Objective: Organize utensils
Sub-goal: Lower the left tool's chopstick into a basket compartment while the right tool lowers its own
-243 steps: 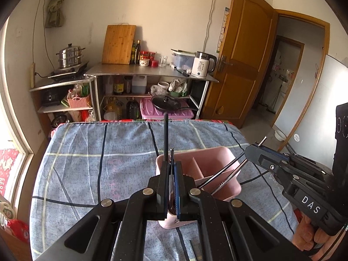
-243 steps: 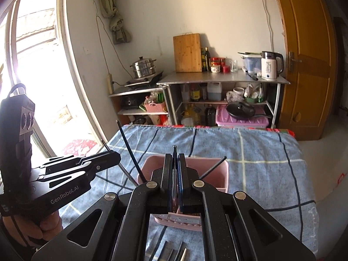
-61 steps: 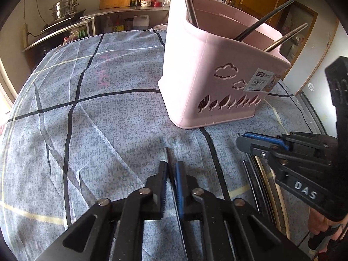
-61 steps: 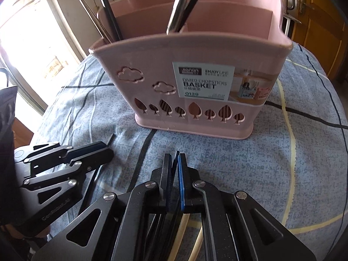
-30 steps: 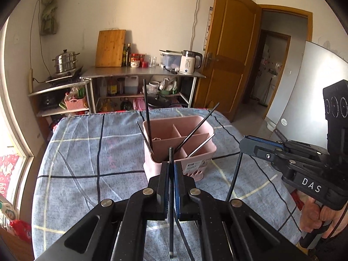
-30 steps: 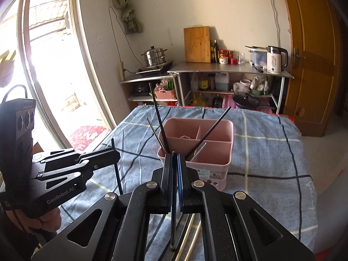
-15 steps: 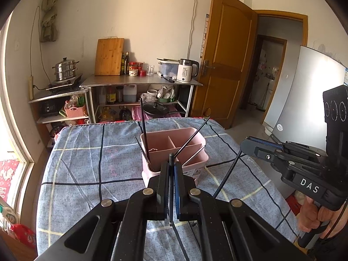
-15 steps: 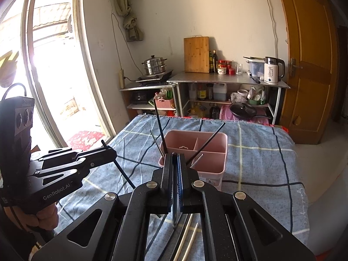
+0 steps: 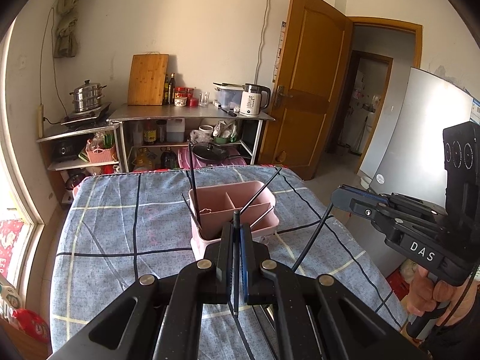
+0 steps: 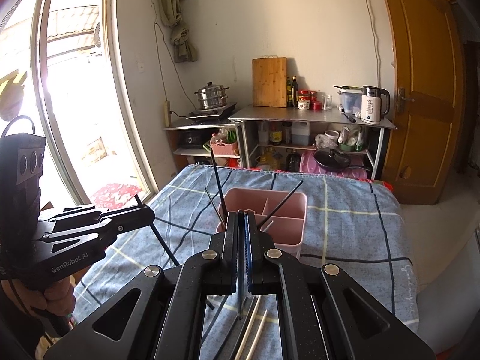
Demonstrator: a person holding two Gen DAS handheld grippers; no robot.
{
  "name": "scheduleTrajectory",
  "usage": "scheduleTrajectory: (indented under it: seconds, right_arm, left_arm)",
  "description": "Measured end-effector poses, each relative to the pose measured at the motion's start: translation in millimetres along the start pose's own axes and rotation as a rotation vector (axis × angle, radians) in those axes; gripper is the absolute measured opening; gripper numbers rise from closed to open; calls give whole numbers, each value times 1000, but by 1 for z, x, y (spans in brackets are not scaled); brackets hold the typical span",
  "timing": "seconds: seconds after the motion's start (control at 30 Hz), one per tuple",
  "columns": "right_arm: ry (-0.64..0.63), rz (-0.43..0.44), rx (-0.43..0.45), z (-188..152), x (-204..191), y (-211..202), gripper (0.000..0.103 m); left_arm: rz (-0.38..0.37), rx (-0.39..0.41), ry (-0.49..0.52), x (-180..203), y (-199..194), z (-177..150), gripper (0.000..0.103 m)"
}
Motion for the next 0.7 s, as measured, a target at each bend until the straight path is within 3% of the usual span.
scheduleTrajectory:
  seconds: [0.7]
  right_arm:
    - [0,7,124,89,11,0,4]
  left_arm:
    - [14,88,-7,-9,4,111,4]
Point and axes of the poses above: each gripper's, at about its wrist camera, not at the fingertips, and y roughly the way its jaws point, x to its right, z to its top, the point moved 7 cm from there along y, roughly the way its jaws point, and after that the axes turned 7 degrees about z, right-handed, at the moved point
